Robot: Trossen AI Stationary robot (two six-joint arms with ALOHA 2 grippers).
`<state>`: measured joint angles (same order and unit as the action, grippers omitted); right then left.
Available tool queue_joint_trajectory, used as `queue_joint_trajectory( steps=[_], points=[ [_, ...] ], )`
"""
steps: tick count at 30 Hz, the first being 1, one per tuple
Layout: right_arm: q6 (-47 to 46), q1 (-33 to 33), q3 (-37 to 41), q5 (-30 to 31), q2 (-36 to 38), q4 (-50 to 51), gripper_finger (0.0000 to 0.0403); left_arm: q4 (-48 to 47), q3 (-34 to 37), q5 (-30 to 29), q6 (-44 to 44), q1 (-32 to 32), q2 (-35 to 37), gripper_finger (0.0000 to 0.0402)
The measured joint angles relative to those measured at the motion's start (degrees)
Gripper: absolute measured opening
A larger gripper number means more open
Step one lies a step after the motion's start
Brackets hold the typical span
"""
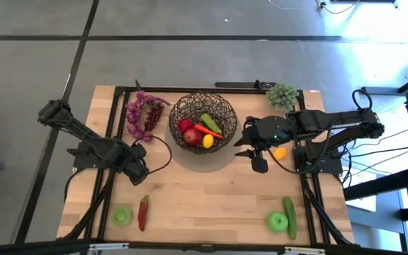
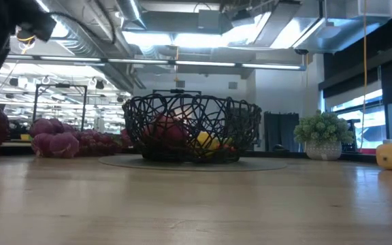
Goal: Build produce basket
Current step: Put the red apple into the wire basket
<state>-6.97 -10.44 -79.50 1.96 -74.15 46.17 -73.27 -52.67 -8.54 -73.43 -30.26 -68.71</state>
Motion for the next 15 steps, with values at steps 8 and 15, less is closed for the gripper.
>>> queue_joint_trajectory(
  steps=[8,15],
  points=[
    [1.7,0.0,0.0,0.1,0.0,0.0,0.0155,3.2,6.1,-4.0,-3.9,0.5,0.0,0.0399],
    [1.7,0.0,0.0,0.1,0.0,0.0,0.0155,6.1,10.3,-4.0,-4.5,1.8,0.0,0.0399]
  ],
)
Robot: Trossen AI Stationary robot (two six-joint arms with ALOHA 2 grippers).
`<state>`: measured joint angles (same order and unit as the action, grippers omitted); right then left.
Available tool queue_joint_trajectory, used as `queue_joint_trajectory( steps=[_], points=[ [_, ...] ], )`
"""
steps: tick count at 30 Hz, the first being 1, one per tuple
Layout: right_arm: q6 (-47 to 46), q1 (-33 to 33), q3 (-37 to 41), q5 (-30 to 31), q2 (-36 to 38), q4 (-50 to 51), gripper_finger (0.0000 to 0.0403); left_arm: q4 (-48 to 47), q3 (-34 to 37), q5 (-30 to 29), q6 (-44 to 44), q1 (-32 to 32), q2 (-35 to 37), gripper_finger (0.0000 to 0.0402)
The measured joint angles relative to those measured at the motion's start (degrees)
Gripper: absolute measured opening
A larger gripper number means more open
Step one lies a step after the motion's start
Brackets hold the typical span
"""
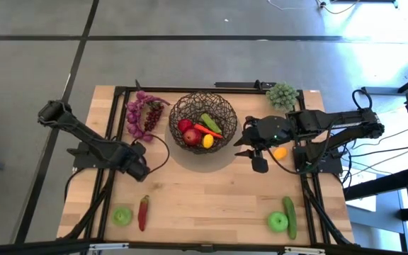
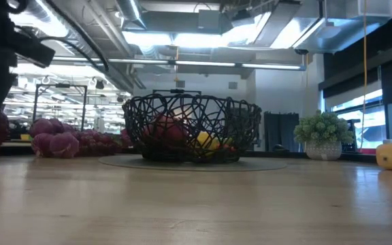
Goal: Build produce basket
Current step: Put the red apple into the wire basket
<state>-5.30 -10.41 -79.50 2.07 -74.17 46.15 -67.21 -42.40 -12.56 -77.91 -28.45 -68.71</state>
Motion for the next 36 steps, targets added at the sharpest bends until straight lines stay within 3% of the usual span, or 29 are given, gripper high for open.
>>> queue_joint_trajectory(
  steps=[20,36],
  points=[
    [-0.2,0.0,0.0,-0.2,0.0,0.0,0.0155,11.0,7.5,0.9,0.0,0.9,0.0,0.0399],
    [-0.2,0.0,0.0,-0.1,0.0,0.0,0.0155,12.7,7.6,0.9,0.0,0.9,0.0,0.0399]
  ],
)
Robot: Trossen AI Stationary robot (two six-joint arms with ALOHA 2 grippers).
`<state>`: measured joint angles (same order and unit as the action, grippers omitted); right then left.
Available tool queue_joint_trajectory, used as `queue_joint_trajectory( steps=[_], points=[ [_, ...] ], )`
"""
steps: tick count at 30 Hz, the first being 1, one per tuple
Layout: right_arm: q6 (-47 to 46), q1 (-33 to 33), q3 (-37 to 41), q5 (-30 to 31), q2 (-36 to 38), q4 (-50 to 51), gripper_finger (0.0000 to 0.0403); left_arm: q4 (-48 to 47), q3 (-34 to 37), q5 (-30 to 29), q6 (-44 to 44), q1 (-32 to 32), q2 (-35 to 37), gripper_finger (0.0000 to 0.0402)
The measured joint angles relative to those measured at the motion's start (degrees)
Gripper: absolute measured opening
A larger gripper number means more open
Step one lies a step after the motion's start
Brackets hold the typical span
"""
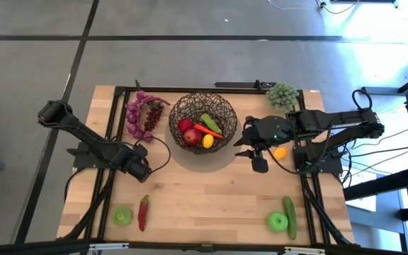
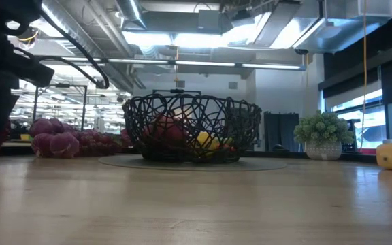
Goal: Build produce basket
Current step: Put the red apple into the wire basket
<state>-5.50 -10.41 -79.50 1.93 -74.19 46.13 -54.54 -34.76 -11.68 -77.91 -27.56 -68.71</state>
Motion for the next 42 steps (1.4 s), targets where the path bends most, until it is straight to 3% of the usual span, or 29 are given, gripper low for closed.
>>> queue_joint_trajectory(
  steps=[42],
  points=[
    [1.5,0.0,0.0,-0.5,0.0,0.0,0.0155,3.0,0.0,-0.7,0.0,-0.3,-1.7,0.0399]
  ],
)
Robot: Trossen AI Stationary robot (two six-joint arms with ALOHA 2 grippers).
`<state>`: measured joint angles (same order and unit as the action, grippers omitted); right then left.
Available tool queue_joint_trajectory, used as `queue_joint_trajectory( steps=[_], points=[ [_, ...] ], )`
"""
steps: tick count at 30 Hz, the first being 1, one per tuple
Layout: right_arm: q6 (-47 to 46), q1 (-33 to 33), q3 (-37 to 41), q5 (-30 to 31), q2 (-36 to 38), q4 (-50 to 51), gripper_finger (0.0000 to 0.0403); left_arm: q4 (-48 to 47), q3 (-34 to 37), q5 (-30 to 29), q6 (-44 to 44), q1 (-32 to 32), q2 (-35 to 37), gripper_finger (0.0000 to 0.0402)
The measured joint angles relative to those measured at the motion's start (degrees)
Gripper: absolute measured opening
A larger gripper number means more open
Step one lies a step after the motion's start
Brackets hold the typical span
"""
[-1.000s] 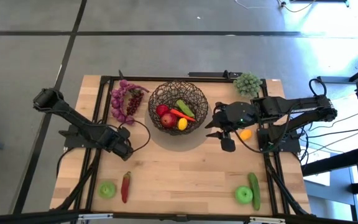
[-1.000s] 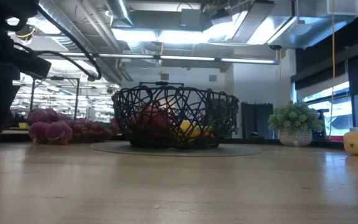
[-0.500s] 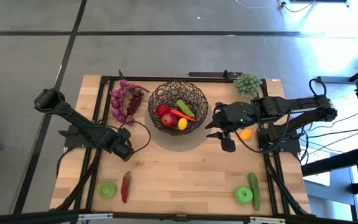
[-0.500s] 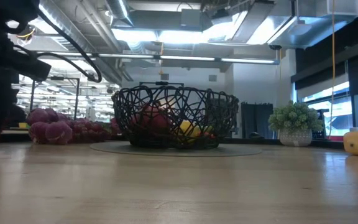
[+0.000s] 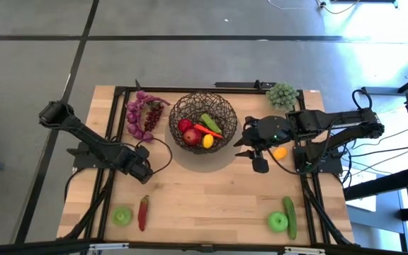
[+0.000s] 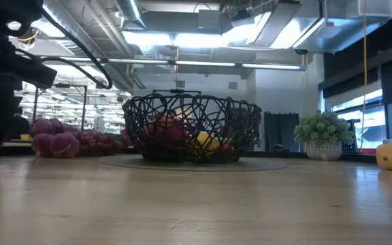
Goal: Build produce basket
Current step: Put the red apple into the wire basket
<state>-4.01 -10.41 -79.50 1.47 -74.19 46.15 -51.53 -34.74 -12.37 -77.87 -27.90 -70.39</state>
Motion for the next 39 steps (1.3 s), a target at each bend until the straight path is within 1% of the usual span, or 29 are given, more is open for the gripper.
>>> queue_joint_trajectory(
  steps=[4,8,16,20,29,34,39],
  points=[
    [0.0,0.0,0.0,0.0,0.0,0.0,0.0155,-0.2,0.0,0.7,-0.1,0.2,-0.1,0.0398],
    [0.0,0.0,0.0,0.0,0.0,0.0,0.0155,-0.3,0.0,3.7,-0.1,1.5,-1.3,0.0386],
    [0.2,0.0,0.0,0.0,0.0,0.0,0.0155,-0.3,0.0,9.8,-0.1,3.1,-4.3,0.0327],
    [0.2,0.0,0.0,0.0,0.0,0.0,0.0155,-0.3,-0.1,10.7,-0.1,3.3,-4.5,0.0301],
    [0.2,0.0,0.0,0.0,0.0,0.0,0.0155,-0.4,-1.1,10.9,-0.1,3.3,-4.7,0.0300],
    [0.2,0.0,0.0,0.0,0.0,0.0,0.0155,-0.6,-4.7,10.8,0.2,3.3,-4.7,0.0300],
    [0.2,0.0,0.0,0.3,0.0,0.0,0.0155,-4.7,-11.0,10.4,0.6,3.3,-4.7,0.0300]
  ],
)
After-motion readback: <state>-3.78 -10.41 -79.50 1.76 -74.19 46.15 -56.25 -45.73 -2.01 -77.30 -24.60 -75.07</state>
